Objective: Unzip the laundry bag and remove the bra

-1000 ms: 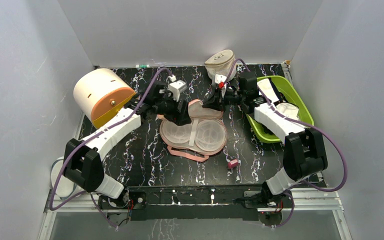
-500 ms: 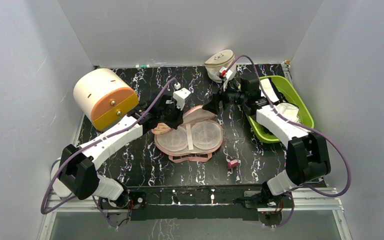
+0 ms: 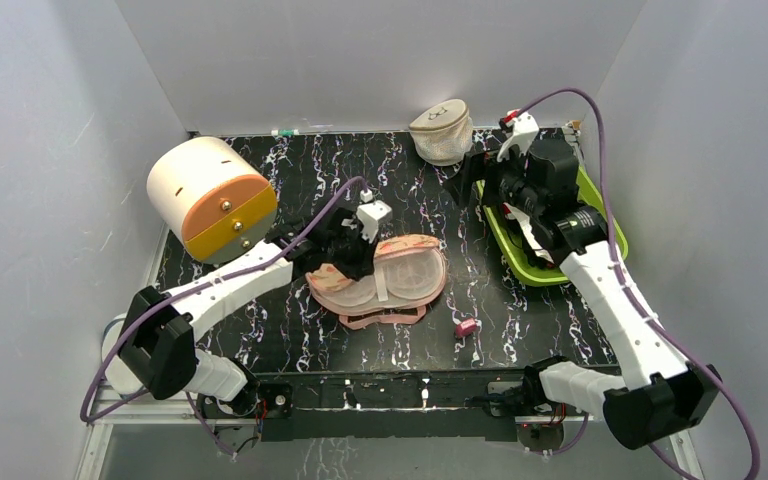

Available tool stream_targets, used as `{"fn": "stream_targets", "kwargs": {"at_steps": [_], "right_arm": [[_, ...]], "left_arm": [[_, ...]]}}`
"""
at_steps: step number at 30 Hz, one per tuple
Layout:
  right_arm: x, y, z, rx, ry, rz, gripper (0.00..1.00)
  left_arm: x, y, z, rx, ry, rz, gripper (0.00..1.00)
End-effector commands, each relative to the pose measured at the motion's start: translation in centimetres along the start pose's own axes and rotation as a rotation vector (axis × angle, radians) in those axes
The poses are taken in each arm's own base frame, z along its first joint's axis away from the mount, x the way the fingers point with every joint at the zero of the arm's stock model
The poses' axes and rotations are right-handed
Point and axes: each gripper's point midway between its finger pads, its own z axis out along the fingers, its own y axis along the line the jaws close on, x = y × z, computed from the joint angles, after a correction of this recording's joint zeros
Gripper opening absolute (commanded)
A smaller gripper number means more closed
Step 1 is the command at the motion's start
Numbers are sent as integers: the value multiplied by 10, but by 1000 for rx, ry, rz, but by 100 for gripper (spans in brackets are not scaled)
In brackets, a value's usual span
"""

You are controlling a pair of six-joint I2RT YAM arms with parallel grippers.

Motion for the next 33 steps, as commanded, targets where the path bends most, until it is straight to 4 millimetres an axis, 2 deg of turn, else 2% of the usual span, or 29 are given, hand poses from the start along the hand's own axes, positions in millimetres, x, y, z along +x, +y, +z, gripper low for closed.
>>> {"fn": "stream_targets", "kwargs": {"at_steps": [1, 5, 8, 12, 17, 19, 22, 25, 29, 33], "right_arm": [[-10, -10, -19, 90, -49, 20, 94], [-16, -9, -20, 90, -67, 18, 94], [-18, -9, -17, 88, -70, 17, 94], [-15, -8, -13, 74, -60, 26, 94], [-8, -9, -9, 69, -37, 33, 95], [-5, -10, -8, 74, -32, 35, 95], [-1, -11, -8, 75, -26, 36, 95], [3, -11, -6, 74, -16, 39, 95], [3, -12, -6, 75, -17, 36, 95], [2, -12, -6, 78, -18, 31, 95]], "left_arm": [[25, -26, 8, 128, 69, -84, 9], [52, -39, 24, 199, 122, -189, 18], [63, -40, 32, 204, 115, -238, 25], [75, -43, 41, 220, 129, -287, 39], [79, -42, 42, 215, 118, -305, 63], [75, -42, 39, 213, 103, -292, 73], [63, -45, 30, 230, 61, -273, 96], [47, -44, 23, 217, 4, -262, 98], [14, -40, 5, 197, -116, -243, 98], [-4, -33, -2, 190, -158, -249, 98]]}}
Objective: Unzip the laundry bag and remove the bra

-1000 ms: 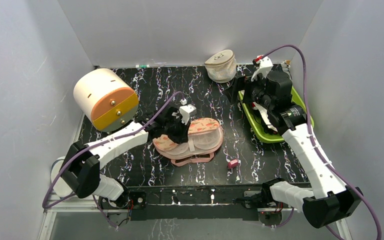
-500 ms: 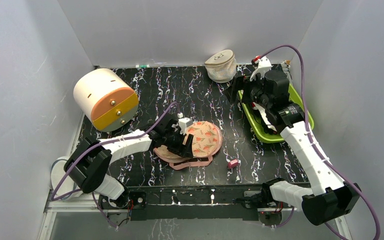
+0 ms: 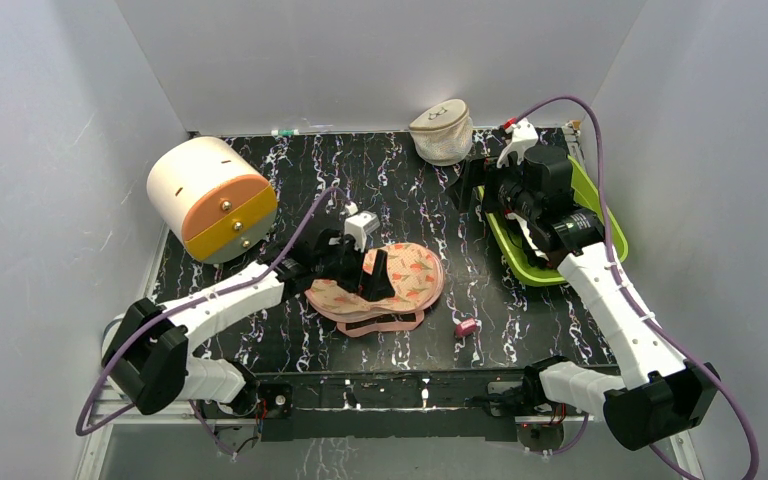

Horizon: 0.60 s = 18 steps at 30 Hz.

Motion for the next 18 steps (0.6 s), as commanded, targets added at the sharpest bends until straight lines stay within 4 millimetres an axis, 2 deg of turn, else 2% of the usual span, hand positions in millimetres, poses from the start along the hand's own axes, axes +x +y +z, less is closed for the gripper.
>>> {"fn": "stream_targets", "kwargs": {"at_steps": [1, 4, 7, 11, 13, 18], "right_arm": [[-16, 2, -2, -3, -54, -7, 95], [-15, 1, -2, -1, -50, -7, 95], [-13, 1, -3, 2, -49, -8, 95], [-11, 1, -1, -5, -45, -6, 95], [-11, 2, 0, -12, -41, -4, 95], [-10, 4, 0, -20, -43, 3, 95]], "left_arm": [[-38, -6, -13, 8, -103, 16, 98], [-43, -5, -16, 4, -130, 4, 98], [-36, -7, -11, 34, -104, -35, 98], [-20, -35, 2, 245, -64, -148, 88], [-11, -41, 6, 312, -75, -220, 84], [25, -23, 26, 287, -46, -318, 75]]}}
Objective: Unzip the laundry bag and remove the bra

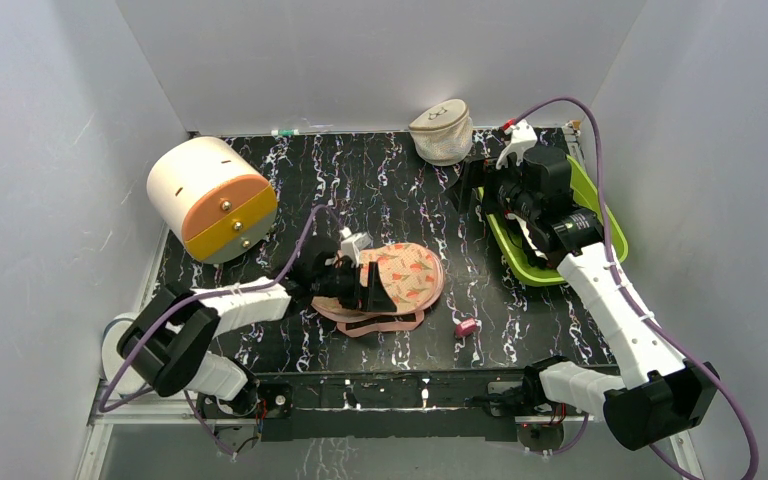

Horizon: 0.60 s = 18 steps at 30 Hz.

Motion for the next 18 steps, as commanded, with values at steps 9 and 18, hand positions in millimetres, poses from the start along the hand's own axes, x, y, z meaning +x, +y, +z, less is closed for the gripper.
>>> {"fn": "stream_targets", "kwargs": {"at_steps": [9, 18], "right_arm": [[-7, 5, 1, -27, -30, 6, 96], [-11, 3, -3, -10, -37, -8, 96]], "left_arm": [[22, 32, 7, -99, 33, -29, 76], [-74, -53, -53, -69, -195, 225, 98]]}}
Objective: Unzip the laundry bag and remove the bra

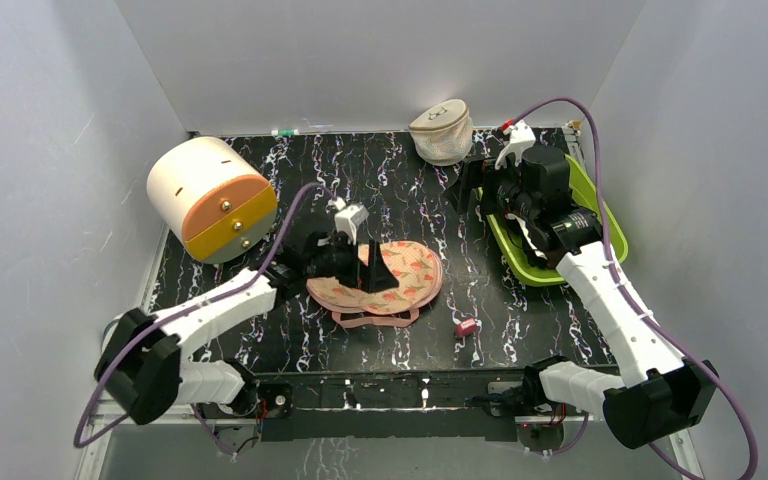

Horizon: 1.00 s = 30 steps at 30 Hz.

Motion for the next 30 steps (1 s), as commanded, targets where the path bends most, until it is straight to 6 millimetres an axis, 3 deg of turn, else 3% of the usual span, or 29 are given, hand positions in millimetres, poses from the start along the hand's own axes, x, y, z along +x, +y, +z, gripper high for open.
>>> {"fn": "stream_targets", "kwargs": {"at_steps": [1, 3, 5, 8, 10, 14, 18, 21, 25, 30], "right_arm": [[-16, 1, -5, 2, -51, -19, 96], [-18, 1, -7, 4, -56, -22, 96], [-22, 2, -9, 6, -64, -25, 97], [-29, 7, -15, -11, -73, -41, 98], [-36, 7, -19, -3, -87, -41, 98], [-62, -1, -36, 89, -164, 27, 98], [-100, 0, -68, 135, -313, 30, 98], [-125, 0, -96, 164, -445, 25, 98], [-146, -1, -129, 197, -562, 26, 98], [-149, -1, -142, 210, -597, 25, 98]], "left_arm": [[-69, -46, -45, 20, -189, 158, 99], [-103, -55, -68, -42, -300, 212, 98], [-141, -51, -96, -185, -421, 244, 98], [-193, -29, -157, -515, -621, 202, 98], [-216, -30, -200, -654, -716, 191, 98], [-246, -61, -274, -733, -895, 267, 98], [-258, -95, -343, -731, -1089, 296, 98], [-257, -111, -372, -707, -1178, 315, 98], [-252, -116, -392, -721, -1205, 327, 98], [-248, -115, -396, -739, -1198, 334, 99]]}}
